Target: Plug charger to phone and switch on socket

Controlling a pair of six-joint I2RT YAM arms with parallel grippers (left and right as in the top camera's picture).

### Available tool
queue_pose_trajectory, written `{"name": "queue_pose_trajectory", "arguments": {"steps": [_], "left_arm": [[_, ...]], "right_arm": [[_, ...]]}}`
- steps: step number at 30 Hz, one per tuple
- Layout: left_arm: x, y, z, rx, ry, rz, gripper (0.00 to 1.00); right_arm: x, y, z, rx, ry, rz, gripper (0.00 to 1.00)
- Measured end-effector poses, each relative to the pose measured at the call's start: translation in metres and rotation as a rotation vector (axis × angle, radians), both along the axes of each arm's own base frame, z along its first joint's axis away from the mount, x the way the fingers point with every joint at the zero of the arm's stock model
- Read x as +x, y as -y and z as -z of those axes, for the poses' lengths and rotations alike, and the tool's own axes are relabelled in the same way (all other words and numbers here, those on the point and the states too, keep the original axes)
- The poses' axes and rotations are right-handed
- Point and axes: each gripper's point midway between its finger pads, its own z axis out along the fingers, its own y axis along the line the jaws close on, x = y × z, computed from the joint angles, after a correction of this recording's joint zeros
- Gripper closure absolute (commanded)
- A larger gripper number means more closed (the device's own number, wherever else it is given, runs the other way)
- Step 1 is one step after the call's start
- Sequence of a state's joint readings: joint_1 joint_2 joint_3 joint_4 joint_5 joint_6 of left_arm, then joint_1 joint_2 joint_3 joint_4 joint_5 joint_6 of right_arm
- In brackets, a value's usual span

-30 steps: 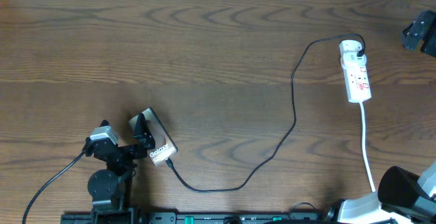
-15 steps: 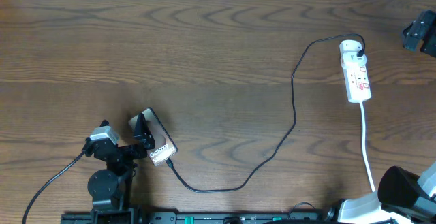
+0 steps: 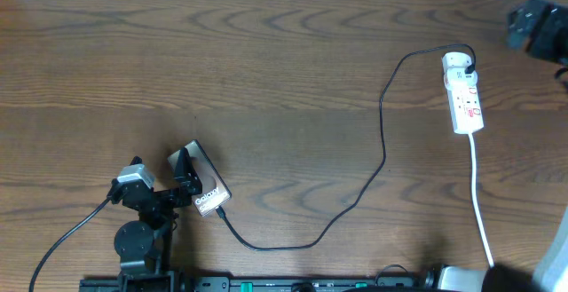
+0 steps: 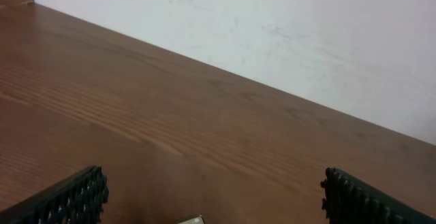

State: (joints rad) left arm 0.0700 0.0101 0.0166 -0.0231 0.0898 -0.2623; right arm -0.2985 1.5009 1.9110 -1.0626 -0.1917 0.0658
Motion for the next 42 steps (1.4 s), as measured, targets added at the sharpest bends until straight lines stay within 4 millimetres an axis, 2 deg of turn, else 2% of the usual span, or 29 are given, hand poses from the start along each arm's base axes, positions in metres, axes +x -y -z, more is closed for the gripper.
{"name": "queue_pose_trajectory", "arguments": {"steps": [5,11,15,21,24,32,42], "left_arm": [[0.0,0.0,0.0,0.0,-0.001,0.0,0.01],[0.0,0.0,0.0,0.0,-0.002,0.0,0.01],[0.0,0.0,0.0,0.0,-0.002,0.0,0.01],[0.0,0.0,0.0,0.0,-0.002,0.0,0.01],[0.0,0.0,0.0,0.0,-0.002,0.0,0.01],[0.0,0.0,0.0,0.0,-0.002,0.0,0.01],[0.0,0.0,0.0,0.0,-0.002,0.0,0.01]], "right_arm": [[-0.012,-0.02,0.017,-0.044,0.159,-0.04,0.01],[-0.034,-0.045,0.061,-0.089,0.35,-0.092,0.01],[-0.052,-0.06,0.083,-0.123,0.516,-0.121,0.01],[-0.085,-0.076,0.098,-0.168,0.765,-0.15,0.01],[-0.099,-0.083,0.11,-0.174,0.83,-0.162,0.01],[-0.118,-0.084,0.153,-0.172,0.823,-0.122,0.01],[-0.13,-0.076,0.213,-0.164,0.598,-0.071,0.01]]}}
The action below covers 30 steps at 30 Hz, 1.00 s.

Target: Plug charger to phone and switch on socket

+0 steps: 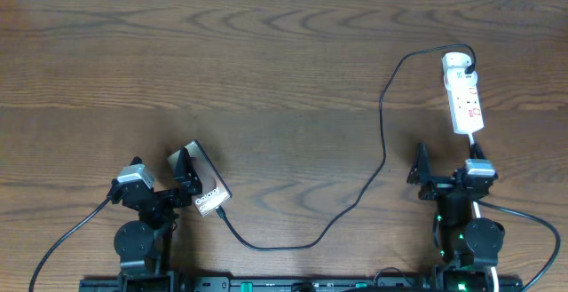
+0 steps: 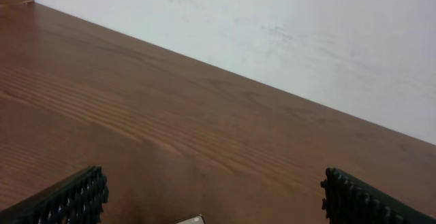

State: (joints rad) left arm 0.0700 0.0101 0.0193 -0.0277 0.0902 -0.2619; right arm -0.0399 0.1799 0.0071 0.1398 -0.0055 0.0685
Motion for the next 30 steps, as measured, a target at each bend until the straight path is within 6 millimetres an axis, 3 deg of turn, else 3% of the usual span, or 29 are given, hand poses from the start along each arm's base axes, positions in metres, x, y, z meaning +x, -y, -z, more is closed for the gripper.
{"name": "queue_pose_trajectory", "arguments": {"steps": [5,10,30], "left_arm": [[0.0,0.0,0.0,0.0,0.0,0.0,0.01],[0.0,0.0,0.0,0.0,0.0,0.0,0.01],[0.0,0.0,0.0,0.0,0.0,0.0,0.01]], "right_arm": [[-0.009,0.002,0.025,0.001,-0.096,0.016,0.01],[-0.011,0.002,0.013,-0.001,-0.042,0.018,0.01],[-0.011,-0.001,0.013,-0.066,-0.046,0.003,0.01]]}}
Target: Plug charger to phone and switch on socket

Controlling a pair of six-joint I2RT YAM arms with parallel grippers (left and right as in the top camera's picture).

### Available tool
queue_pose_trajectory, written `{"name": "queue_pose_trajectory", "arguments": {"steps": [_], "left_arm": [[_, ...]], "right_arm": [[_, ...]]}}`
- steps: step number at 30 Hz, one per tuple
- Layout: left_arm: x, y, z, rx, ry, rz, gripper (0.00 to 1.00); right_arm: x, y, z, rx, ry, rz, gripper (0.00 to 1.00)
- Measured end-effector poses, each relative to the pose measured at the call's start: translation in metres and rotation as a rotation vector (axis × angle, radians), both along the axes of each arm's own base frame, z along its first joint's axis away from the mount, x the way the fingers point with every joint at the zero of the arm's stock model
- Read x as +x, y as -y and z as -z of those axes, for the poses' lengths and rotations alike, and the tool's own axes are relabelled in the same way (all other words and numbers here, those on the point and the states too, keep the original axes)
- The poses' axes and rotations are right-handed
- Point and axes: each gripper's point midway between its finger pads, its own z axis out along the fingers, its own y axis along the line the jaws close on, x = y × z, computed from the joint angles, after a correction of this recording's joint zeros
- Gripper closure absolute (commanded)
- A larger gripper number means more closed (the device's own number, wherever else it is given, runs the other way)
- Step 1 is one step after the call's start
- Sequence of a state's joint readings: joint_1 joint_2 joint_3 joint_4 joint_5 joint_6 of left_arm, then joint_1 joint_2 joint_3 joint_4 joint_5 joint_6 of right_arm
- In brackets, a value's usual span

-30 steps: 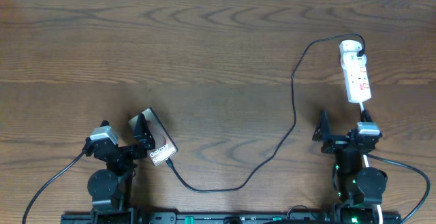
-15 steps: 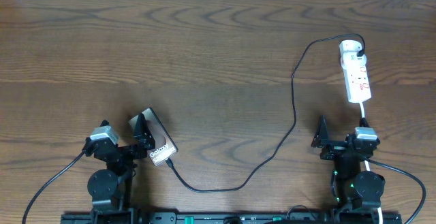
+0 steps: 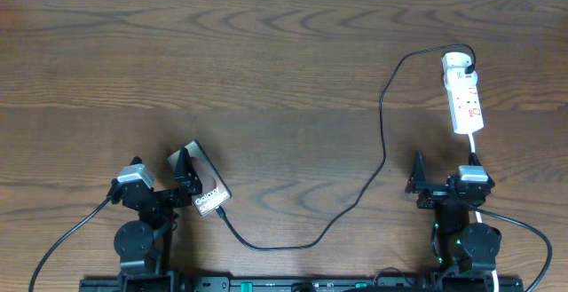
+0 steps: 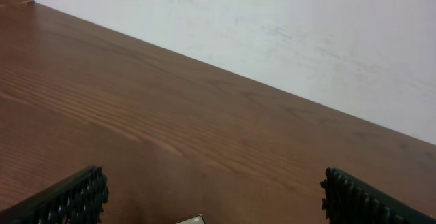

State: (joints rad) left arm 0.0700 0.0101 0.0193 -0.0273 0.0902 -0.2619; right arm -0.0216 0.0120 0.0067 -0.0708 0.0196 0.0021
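Note:
The phone [image 3: 201,191] lies flat at the front left, its label facing up; only one corner of the phone [image 4: 194,219] shows in the left wrist view. A black charger cable [image 3: 383,150] meets the phone's near edge and loops across to the white power strip [image 3: 464,92] at the far right. My left gripper [image 3: 160,169] is open, with ribbed fingers [image 4: 75,195] wide apart on either side of the phone's far end and touching nothing. My right gripper [image 3: 442,171] sits open near the front edge, below the strip. The strip's switch state is too small to read.
A white lead [image 3: 476,146] runs from the power strip toward the front edge, passing beside the right arm. A white wall [image 4: 286,33] stands behind the table's far edge. The cable's loop [image 3: 266,246] lies near the front rail.
The right arm has settled slightly lower and to the left near the front edge. The left gripper, phone, cable and power strip are unchanged.
At first the right arm reached to the far right corner, beyond the power strip. Then it stood folded near the front edge below the strip, where it remains. The left gripper stayed open over the phone throughout, with the cable at the phone's edge.

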Motion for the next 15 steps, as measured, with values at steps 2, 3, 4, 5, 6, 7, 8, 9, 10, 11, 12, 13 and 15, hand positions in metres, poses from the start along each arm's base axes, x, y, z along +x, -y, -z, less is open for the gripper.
{"name": "queue_pose_trajectory", "arguments": {"steps": [2,3,4,5,6,7,8,9,10,11,12,13,15], "left_arm": [[0.0,-0.0001,0.0001,0.0,0.0,0.0,0.01],[0.0,-0.0001,0.0,0.0,0.0,0.0,0.0],[0.0,0.0,0.0,0.0,0.0,0.0,0.01],[0.0,0.0,0.0,0.0,0.0,0.0,0.01],[0.0,-0.0001,0.0,0.0,0.0,0.0,0.01],[0.0,-0.0001,0.0,0.0,0.0,0.0,0.01],[0.0,0.0,0.0,0.0,0.0,0.0,0.01],[0.0,-0.0001,0.0001,0.0,0.0,0.0,0.01],[0.0,-0.0001,0.0001,0.0,0.0,0.0,0.01],[0.0,0.0,0.0,0.0,0.0,0.0,0.01],[0.0,-0.0001,0.0,0.0,0.0,0.0,0.0],[0.0,-0.0001,0.0,0.0,0.0,0.0,0.01],[0.0,-0.0001,0.0,0.0,0.0,0.0,0.01]], "right_arm": [[0.0,-0.0001,0.0,-0.011,0.0,-0.002,0.01],[0.0,-0.0005,0.0,-0.014,-0.001,-0.003,0.01],[0.0,-0.0009,-0.0001,-0.014,0.0,-0.005,0.01],[0.0,-0.0011,-0.0001,-0.014,0.0,-0.006,0.01],[0.0,-0.0013,-0.0001,-0.014,0.0,-0.006,0.01],[0.0,-0.0013,-0.0001,-0.015,0.0,-0.006,0.01],[0.0001,-0.0013,0.0001,-0.015,-0.001,-0.006,0.01],[0.0,-0.0013,-0.0001,-0.015,0.0,-0.006,0.01],[0.0,-0.0013,-0.0001,-0.015,0.0,-0.006,0.01],[0.0,-0.0013,-0.0001,-0.016,0.0,-0.007,0.01],[0.0,-0.0013,-0.0001,-0.017,0.0,-0.007,0.01],[0.0,-0.0013,-0.0001,-0.017,0.0,-0.007,0.01],[0.0,-0.0013,-0.0001,-0.017,0.0,-0.007,0.01]]}}
